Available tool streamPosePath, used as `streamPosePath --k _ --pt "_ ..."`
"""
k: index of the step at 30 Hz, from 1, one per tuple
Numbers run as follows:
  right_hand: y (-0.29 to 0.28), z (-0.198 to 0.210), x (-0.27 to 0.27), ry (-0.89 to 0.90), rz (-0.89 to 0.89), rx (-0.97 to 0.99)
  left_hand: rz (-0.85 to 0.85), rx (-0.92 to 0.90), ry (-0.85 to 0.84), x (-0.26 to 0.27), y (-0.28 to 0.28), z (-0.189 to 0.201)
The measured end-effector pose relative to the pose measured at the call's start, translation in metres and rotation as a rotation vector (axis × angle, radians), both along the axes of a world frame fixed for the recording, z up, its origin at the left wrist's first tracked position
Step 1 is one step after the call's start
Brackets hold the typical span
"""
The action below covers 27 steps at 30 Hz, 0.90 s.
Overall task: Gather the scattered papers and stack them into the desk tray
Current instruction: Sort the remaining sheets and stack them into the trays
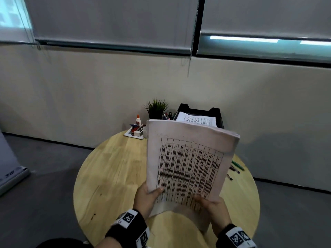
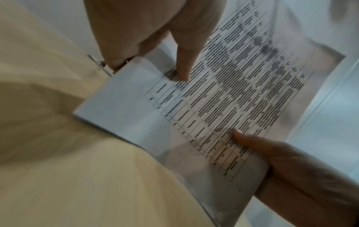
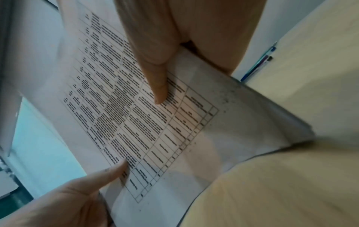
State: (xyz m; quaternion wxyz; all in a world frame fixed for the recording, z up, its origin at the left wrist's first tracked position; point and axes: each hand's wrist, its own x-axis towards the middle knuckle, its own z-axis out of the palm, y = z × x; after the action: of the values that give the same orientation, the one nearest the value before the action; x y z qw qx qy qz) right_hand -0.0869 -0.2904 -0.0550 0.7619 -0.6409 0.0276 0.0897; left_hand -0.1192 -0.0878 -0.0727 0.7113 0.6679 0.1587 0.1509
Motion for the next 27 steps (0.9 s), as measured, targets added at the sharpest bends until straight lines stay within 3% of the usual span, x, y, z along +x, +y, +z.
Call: streamPosePath --k 5,9,13,18,20,23,27 --pt "0.002 -0.002 0.003 -0.026 -0.015 -0.058 -0.091 0.082 0.104 0.010 0.010 -0.011" --pt "-0.001 0.009 0.000 0.002 0.003 0.026 -0.199 0.173 0.124 0.016 0.016 -0.002" --pt "-0.006 -0.019 0.002 0.188 -0.027 -0.003 -0.299 0.079 0.208 0.009 0.017 -0.010" --pt "-0.016 -0.034 0.003 0.377 0.035 -0.153 -0.585 0.068 0.317 -0.008 0.023 -0.016" --pt "-0.024 -0.032 0.003 0.392 0.076 -0.227 -0.728 0.048 0.380 -0.012 0.027 -0.017" --pt "-0.028 -0.029 0.008 0.399 0.101 -0.203 -0.853 -0.130 0.502 -0.020 0.033 -0.011" --pt "-0.024 -0.025 0.022 0.395 0.119 -0.142 -0.903 -0.217 0.434 -0.019 0.041 -0.003"
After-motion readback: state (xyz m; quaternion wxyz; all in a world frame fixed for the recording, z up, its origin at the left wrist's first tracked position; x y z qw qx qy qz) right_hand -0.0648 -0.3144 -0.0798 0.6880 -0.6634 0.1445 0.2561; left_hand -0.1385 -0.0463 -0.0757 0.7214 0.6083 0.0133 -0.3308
